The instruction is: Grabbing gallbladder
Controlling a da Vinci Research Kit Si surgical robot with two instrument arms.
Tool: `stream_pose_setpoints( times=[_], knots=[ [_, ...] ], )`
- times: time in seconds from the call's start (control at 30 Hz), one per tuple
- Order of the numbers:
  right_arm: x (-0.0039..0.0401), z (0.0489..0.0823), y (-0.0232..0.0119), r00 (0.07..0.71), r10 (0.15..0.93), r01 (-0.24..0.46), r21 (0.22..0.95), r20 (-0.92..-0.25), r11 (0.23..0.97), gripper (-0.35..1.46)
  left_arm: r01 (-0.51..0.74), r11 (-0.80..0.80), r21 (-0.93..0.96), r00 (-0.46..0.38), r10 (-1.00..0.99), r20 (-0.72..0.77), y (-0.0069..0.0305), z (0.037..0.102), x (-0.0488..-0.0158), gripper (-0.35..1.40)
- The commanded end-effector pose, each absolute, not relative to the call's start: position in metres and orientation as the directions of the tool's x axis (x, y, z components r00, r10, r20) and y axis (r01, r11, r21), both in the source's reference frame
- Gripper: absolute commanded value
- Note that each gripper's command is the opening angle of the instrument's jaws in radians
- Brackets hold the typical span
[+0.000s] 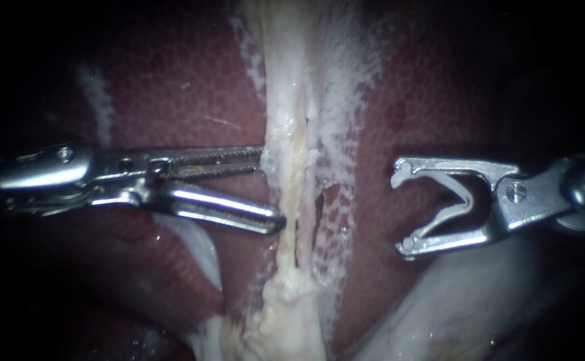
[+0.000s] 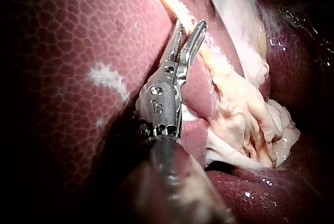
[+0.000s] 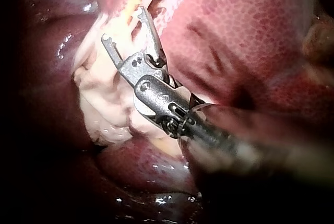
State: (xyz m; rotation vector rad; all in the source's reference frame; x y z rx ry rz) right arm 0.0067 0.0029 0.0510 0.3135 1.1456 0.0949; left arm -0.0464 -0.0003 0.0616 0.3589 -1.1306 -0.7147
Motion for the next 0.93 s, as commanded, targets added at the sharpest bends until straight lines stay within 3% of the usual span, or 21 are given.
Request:
stream_pose_setpoints(
  times=[0.03, 0.13, 0.93],
  knots=[
    [0.0067, 0.0510, 0.0028, 0.414, 0.233, 0.085, 0.293, -0.880, 0.952, 0.60, 0.335, 0.725, 0.602, 0.237, -0.683, 0.691, -0.0003, 0.0616, -0.0463, -0.08],
    [0.0067, 0.0510, 0.0028, 0.414, 0.233, 0.085, 0.293, -0.880, 0.952, 0.60, 0.338, 0.717, 0.610, 0.238, -0.692, 0.681, -0.0003, 0.0616, -0.0461, -0.35],
    [0.0067, 0.0511, 0.0029, 0.414, 0.233, 0.085, 0.293, -0.880, 0.952, 0.59, 0.343, 0.704, 0.622, 0.245, -0.706, 0.664, -0.0003, 0.0614, -0.0455, -0.35]
  ],
)
